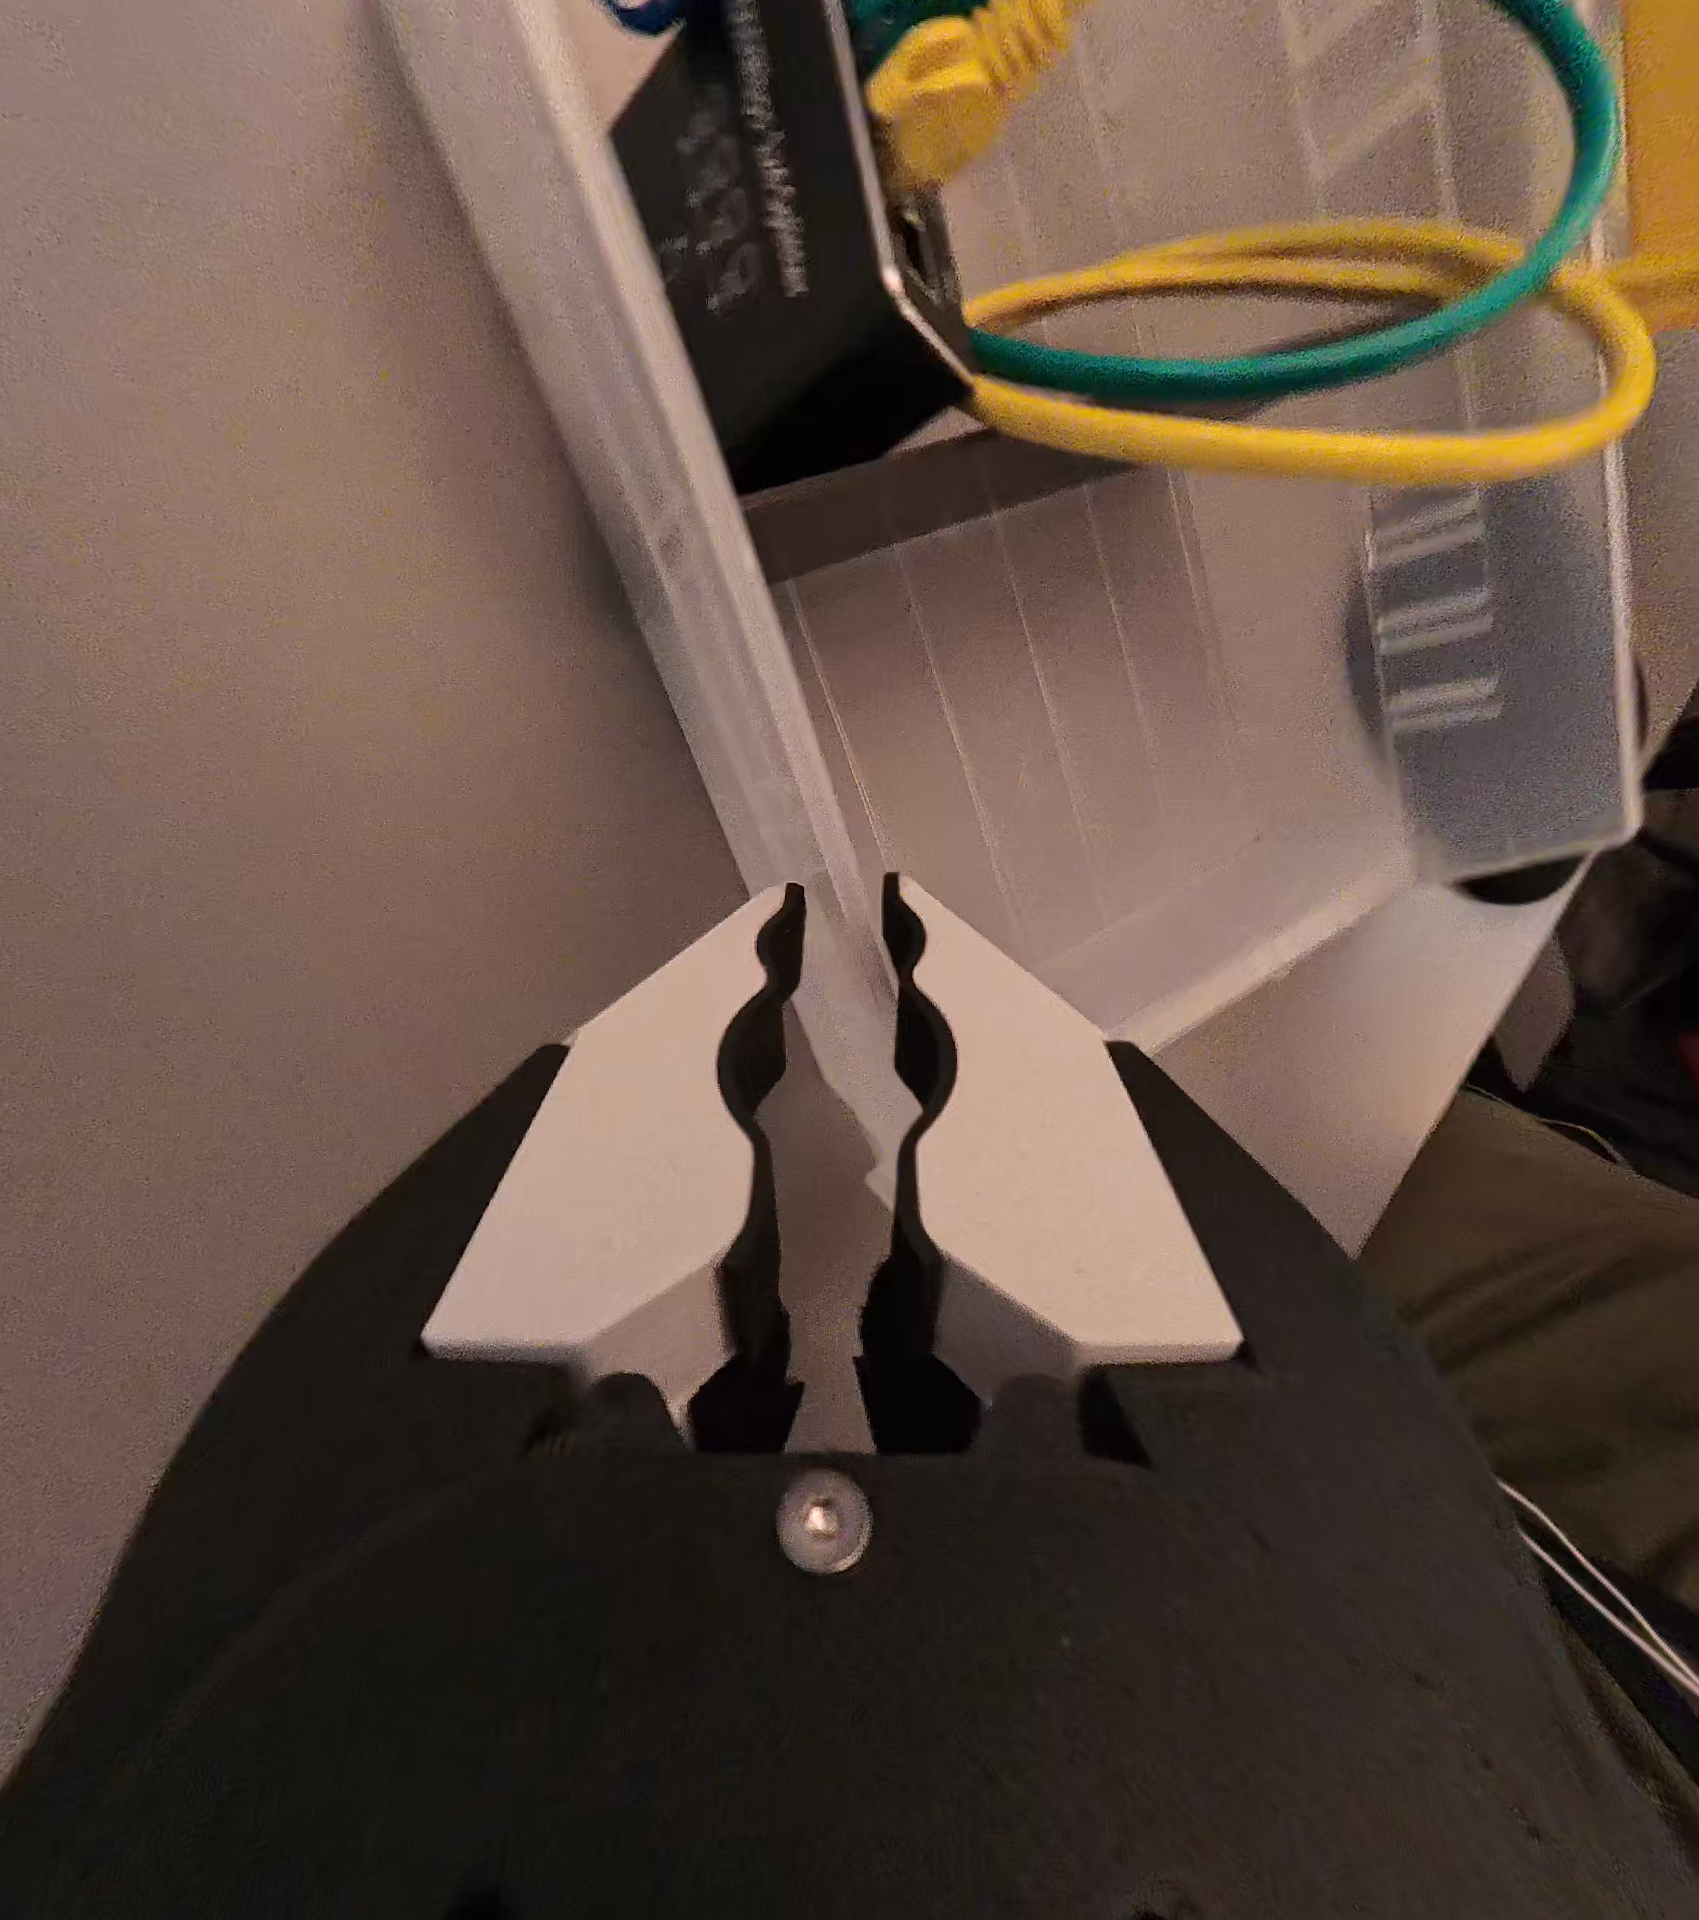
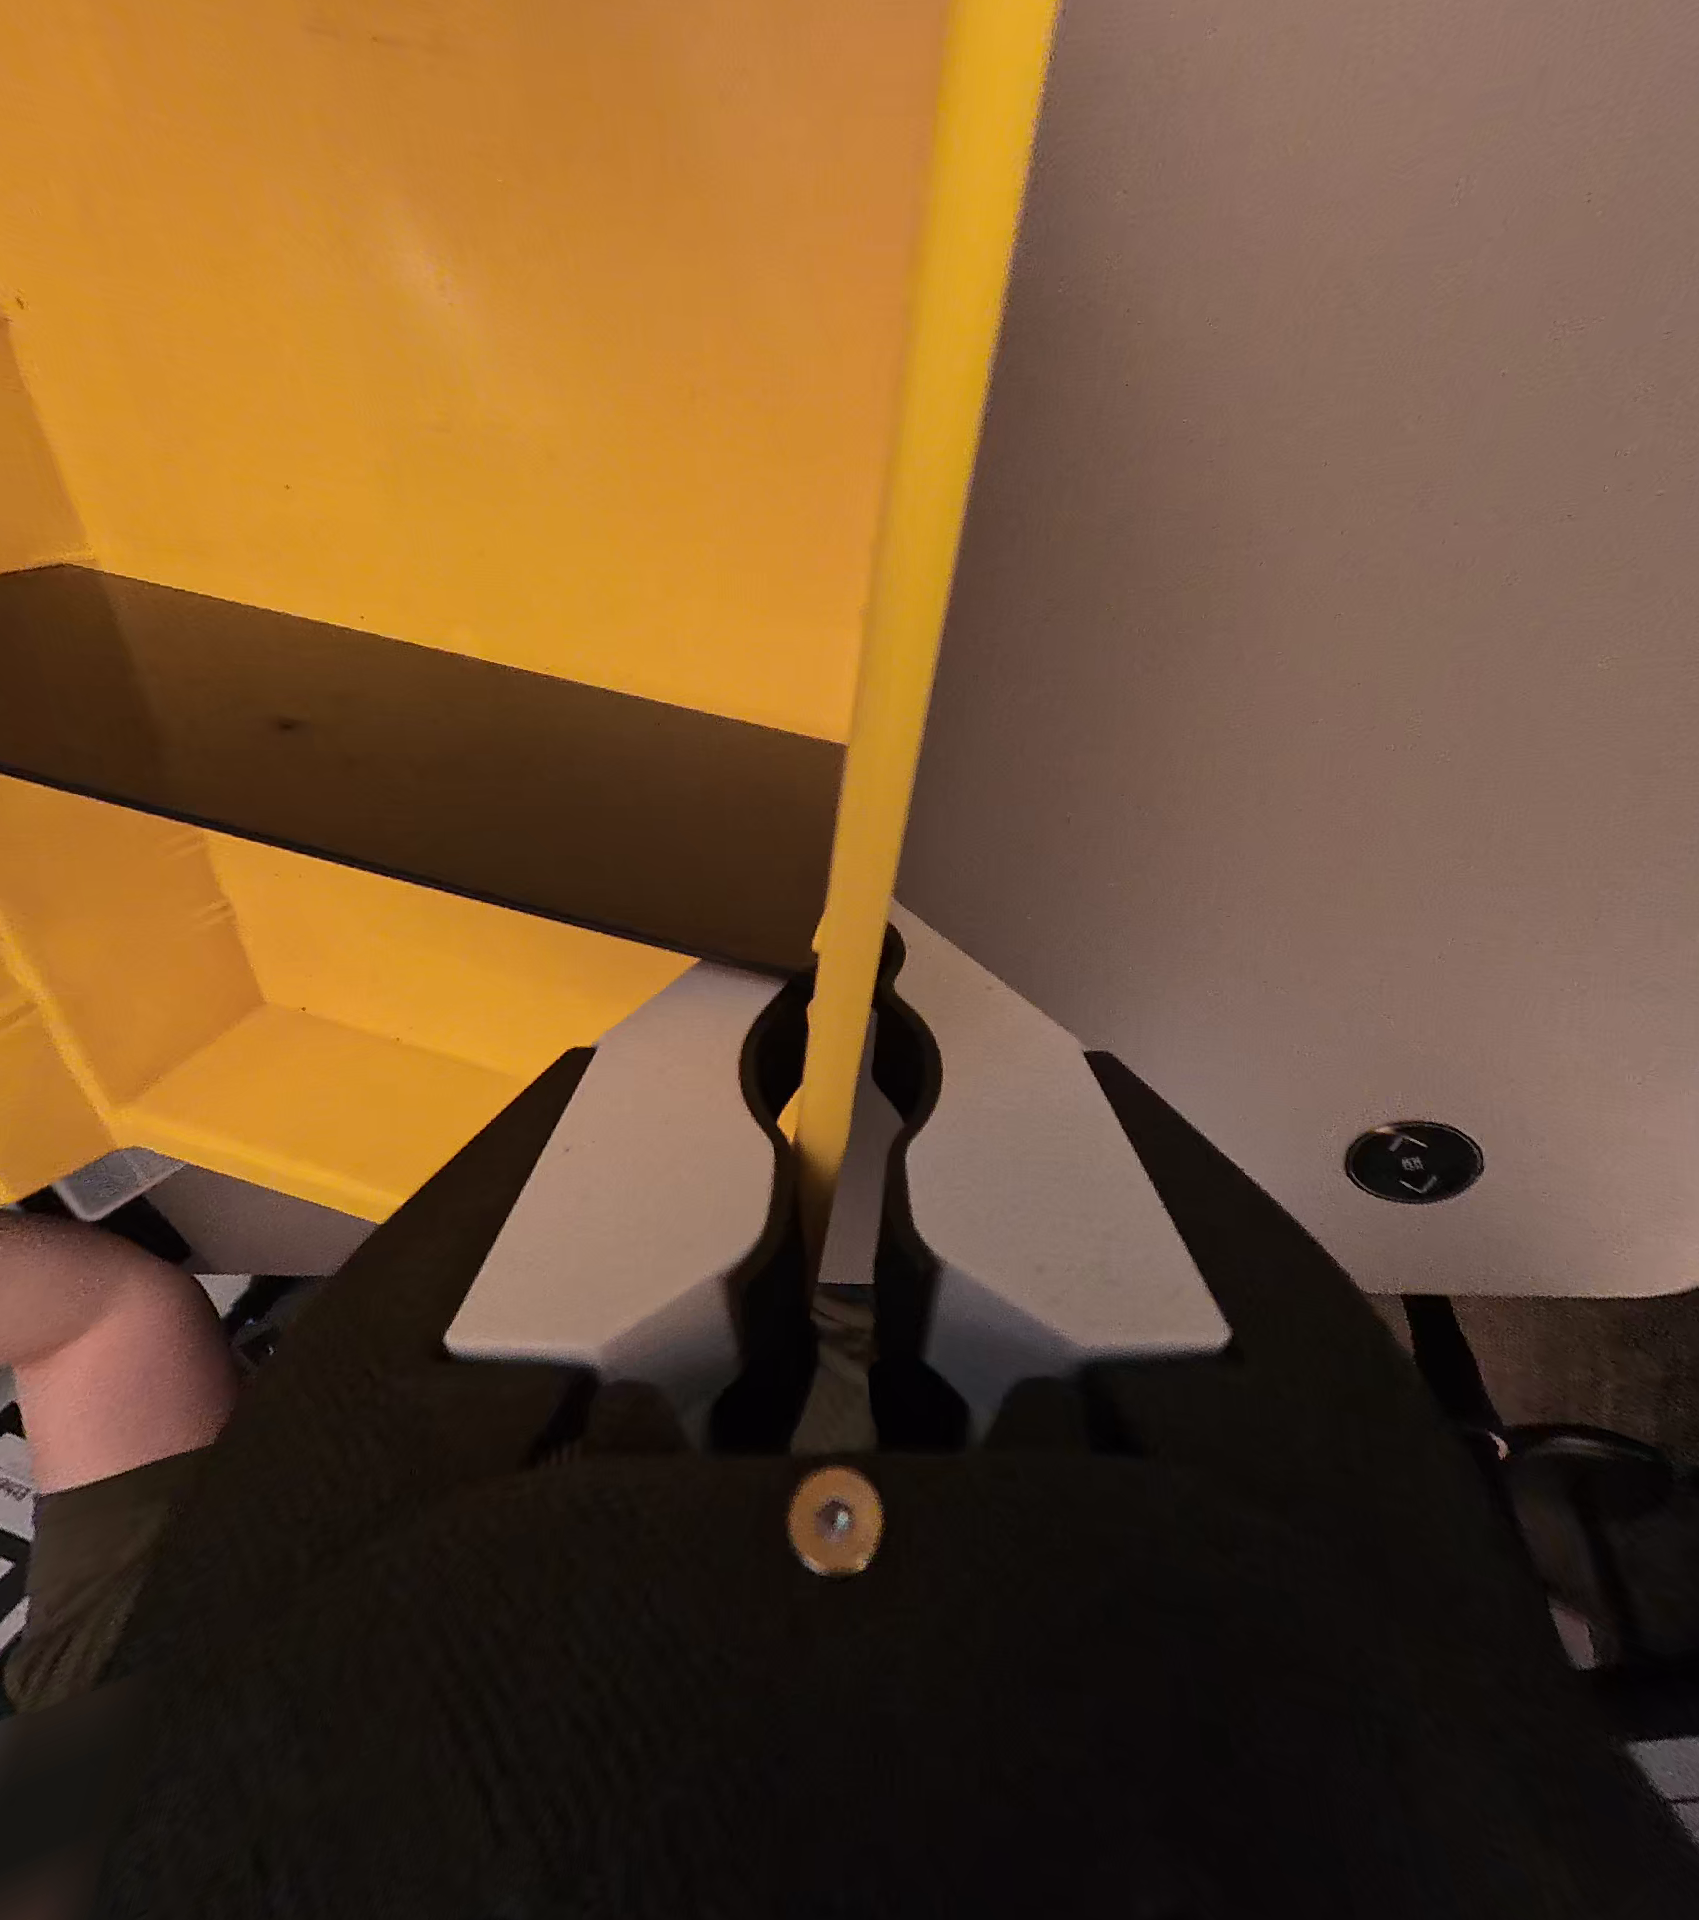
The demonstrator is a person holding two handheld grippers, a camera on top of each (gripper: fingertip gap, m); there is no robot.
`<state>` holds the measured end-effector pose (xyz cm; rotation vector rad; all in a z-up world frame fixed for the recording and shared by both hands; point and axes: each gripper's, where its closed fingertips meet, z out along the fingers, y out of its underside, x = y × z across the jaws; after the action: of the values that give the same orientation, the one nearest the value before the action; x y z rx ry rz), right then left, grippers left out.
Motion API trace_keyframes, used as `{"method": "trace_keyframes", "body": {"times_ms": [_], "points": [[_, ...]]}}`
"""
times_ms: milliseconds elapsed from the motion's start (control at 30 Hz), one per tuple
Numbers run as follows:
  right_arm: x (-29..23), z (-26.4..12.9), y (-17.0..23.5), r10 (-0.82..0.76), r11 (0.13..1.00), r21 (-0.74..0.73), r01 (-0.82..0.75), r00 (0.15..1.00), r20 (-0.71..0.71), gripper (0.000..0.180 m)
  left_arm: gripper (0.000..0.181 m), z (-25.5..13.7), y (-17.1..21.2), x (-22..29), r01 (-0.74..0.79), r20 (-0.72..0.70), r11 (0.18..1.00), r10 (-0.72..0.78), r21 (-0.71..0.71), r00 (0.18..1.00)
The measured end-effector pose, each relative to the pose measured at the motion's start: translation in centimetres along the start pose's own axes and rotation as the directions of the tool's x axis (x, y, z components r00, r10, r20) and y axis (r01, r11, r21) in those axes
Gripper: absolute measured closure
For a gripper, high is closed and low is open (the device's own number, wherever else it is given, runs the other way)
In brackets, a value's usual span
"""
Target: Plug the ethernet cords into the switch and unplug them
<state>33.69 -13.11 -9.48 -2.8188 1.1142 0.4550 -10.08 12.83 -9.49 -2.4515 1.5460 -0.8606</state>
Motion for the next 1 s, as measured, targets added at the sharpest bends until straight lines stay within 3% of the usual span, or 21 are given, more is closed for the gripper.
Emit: {"method": "trace_keyframes", "body": {"times_ms": [100, 267, 500, 833, 1000], "points": [[-1.3, 1.0, -0.2, -0.035, 0.999, -0.025, 0.034, 0.999, -0.003, 0.176, 0.17, -2.2, 1.7, -2.8, 0.084, -0.015, 0.996, -0.084, 0.004, 0.996], [-3.8, 2.6, -1.0, -0.11, 0.992, -0.061, 0.109, 0.994, -0.007, 0.176, 0.172, -6.5, 4.1, -9.4, 0.191, 0.128, 0.975, -0.205, 0.111, 0.97], [-7.8, 5.4, -2.3, -0.21, 0.974, -0.087, 0.211, 0.977, 0.018, 0.176, 0.171, -11.6, 9.9, -14.1, 0.336, 0.151, 0.921, -0.367, 0.197, 0.918], [-10.2, 7.8, -3.6, -0.357, 0.928, -0.137, 0.348, 0.933, -0.049, 0.175, 0.169, -19.9, 20.8, -20.0, 0.601, 0.135, 0.643, -0.728, 0.474, 0.672], [-10.9, 8.5, -5.8, -0.395, 0.917, -0.096, 0.386, 0.913, -0.098, 0.177, 0.163, -20.2, 21.9, -19.6, 0.66, 0.038, 0.574, -0.768, 0.486, 0.64]]}}
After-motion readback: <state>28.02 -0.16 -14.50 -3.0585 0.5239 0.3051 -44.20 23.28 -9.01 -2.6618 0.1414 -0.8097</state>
